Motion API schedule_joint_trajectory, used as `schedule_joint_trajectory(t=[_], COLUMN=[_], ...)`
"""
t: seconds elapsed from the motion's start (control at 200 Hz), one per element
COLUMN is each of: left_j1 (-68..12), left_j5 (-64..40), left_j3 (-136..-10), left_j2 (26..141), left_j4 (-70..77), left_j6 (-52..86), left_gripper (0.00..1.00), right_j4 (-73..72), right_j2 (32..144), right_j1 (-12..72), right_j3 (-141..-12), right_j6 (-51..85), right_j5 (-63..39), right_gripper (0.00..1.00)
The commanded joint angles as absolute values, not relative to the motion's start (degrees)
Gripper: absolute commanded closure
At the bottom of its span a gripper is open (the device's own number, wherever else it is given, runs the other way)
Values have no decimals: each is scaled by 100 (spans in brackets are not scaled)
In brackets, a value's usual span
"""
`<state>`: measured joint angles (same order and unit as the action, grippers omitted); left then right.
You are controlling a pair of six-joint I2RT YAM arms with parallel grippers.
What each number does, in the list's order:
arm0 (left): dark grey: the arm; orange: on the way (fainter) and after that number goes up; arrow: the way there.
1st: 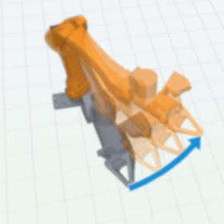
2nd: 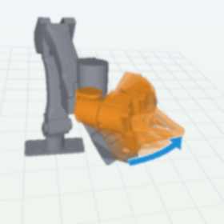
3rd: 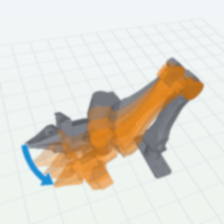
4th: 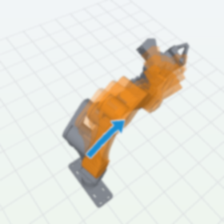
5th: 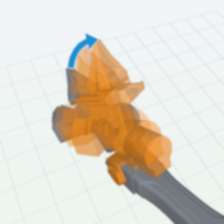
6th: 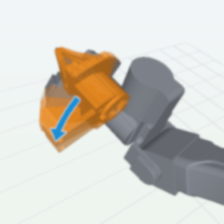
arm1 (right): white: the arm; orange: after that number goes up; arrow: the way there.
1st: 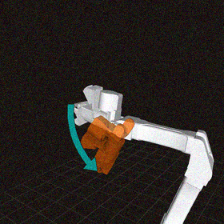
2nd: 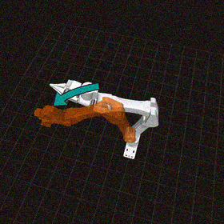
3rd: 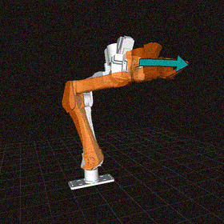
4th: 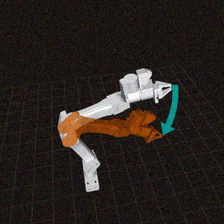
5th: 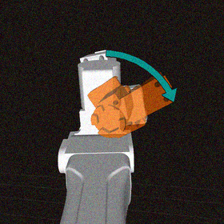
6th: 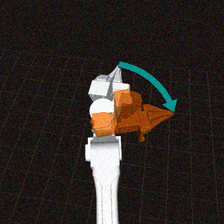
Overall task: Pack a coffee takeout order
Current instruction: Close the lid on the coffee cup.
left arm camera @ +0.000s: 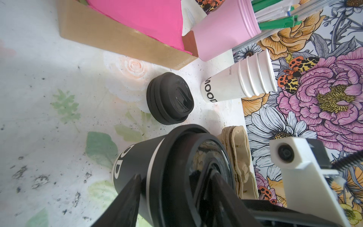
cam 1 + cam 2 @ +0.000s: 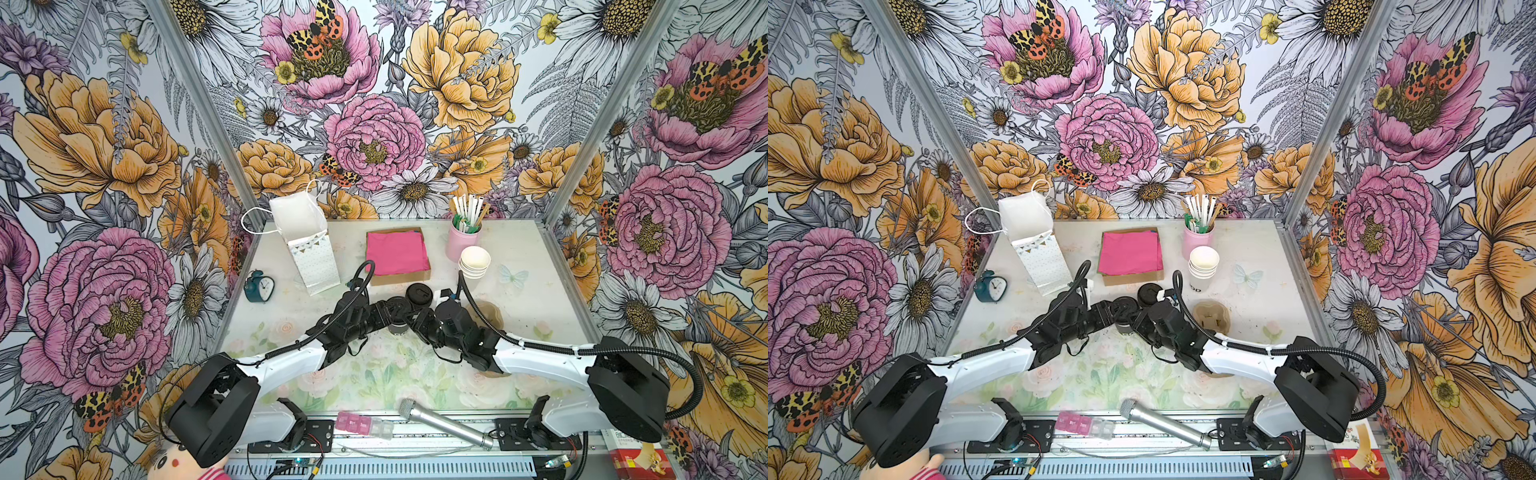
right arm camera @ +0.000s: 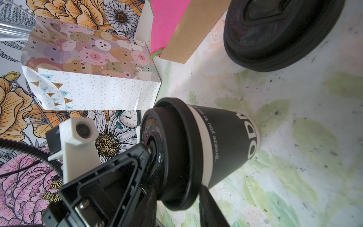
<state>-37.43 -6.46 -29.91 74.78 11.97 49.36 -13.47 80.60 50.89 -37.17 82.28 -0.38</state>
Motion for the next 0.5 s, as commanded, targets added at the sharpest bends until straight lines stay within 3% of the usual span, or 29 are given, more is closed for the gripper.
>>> schedule_joint_trajectory(t=[0.0,0.155,0.31,0.495], left_j1=[-3982,-4002,-4001,-4014], left_j5=[-834,-870,-971,-956], left_j3=[-2532,-2470,-2435,-2460], left_j2=[7931,8053,8229,8306], left_j4=[-11,137,356,404], left_j6=[4952,5007,5081,5100], left_gripper=[42,43,43,44], right_j4=[-1516,-1524,-1562,-1638], right_j2=[8292,8357,8463,8393], right_j1=[5080,5055,5040,4945], right_j3=[-3761,-3849,-3893,-3876], right_j6=[8191,8190,8207,8224], right_j5=[-107,-105,-112,-271], right_gripper=[67,76,77,66])
